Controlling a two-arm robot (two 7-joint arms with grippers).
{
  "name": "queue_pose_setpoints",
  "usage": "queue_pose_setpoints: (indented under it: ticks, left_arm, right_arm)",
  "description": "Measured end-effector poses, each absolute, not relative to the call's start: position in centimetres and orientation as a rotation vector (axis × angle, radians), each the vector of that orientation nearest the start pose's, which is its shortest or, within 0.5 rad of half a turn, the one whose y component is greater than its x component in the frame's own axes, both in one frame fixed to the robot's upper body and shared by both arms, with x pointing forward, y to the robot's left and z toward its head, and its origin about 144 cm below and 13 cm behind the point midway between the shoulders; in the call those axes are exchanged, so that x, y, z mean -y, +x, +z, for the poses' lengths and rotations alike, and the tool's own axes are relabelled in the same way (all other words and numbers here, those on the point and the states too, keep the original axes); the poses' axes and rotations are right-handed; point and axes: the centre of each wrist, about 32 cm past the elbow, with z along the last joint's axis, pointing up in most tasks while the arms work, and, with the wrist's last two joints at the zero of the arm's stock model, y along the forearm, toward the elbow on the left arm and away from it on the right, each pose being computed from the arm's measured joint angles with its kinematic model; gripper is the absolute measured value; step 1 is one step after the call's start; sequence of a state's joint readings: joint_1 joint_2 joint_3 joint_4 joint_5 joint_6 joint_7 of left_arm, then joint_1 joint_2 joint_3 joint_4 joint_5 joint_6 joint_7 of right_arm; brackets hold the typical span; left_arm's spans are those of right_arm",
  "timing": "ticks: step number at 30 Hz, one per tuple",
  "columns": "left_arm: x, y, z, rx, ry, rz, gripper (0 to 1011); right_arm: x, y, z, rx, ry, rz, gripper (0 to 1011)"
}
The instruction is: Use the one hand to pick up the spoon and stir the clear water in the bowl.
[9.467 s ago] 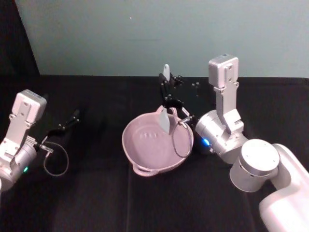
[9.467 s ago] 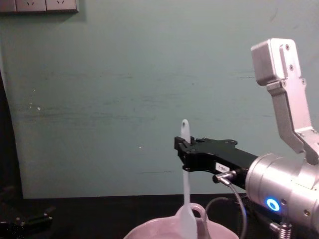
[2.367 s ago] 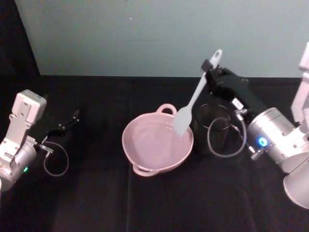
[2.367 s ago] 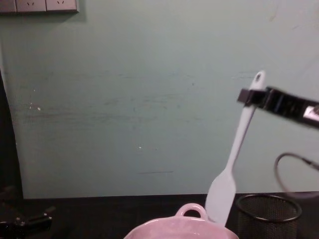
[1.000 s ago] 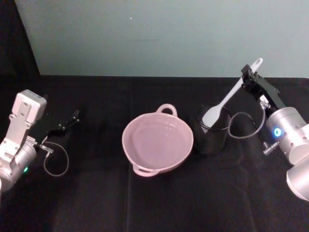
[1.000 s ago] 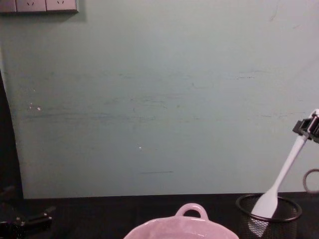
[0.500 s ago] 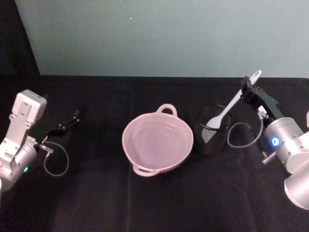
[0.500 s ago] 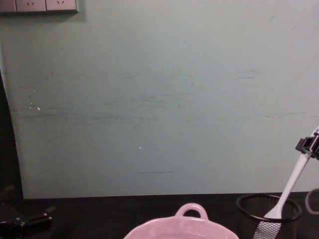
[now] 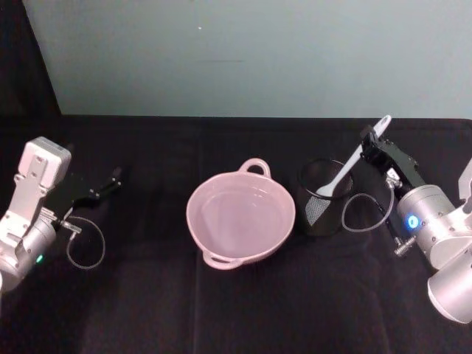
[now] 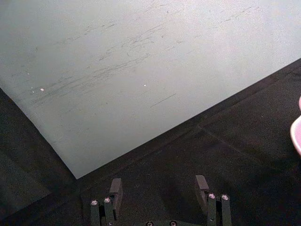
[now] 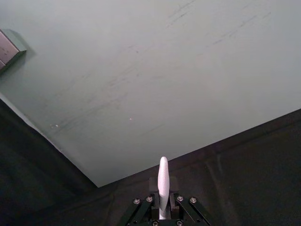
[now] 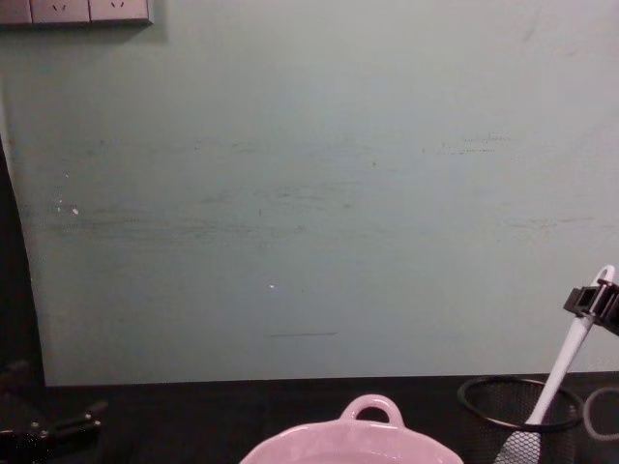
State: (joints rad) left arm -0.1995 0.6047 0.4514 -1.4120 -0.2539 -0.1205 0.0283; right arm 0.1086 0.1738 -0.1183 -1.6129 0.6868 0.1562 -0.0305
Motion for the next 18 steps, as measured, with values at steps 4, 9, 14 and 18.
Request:
queue_pose_setpoints:
  ticks: [4, 9, 14, 18]
  left_arm:
    - [-30.97, 48.86, 113.98, 0.285, 0.304, 1.248, 1011]
    - [-30.97, 48.86, 113.98, 0.285, 0.304, 1.248, 1011]
    - [-30.97, 48.86, 113.98, 0.285, 0.304, 1.248, 1011]
    - [-30.97, 48.86, 113.98, 0.285, 0.304, 1.248, 1011]
  right_arm:
    - [23.7, 48.73, 118.72, -0.429, 0.324, -1.375, 120]
    - [23.59, 48.78, 118.59, -0.432, 0.323, -1.373, 119]
    - [23.52, 48.81, 118.44, -0.435, 0.317, -1.368, 120]
    - [23.4, 48.83, 118.31, -0.436, 0.311, -1.363, 120]
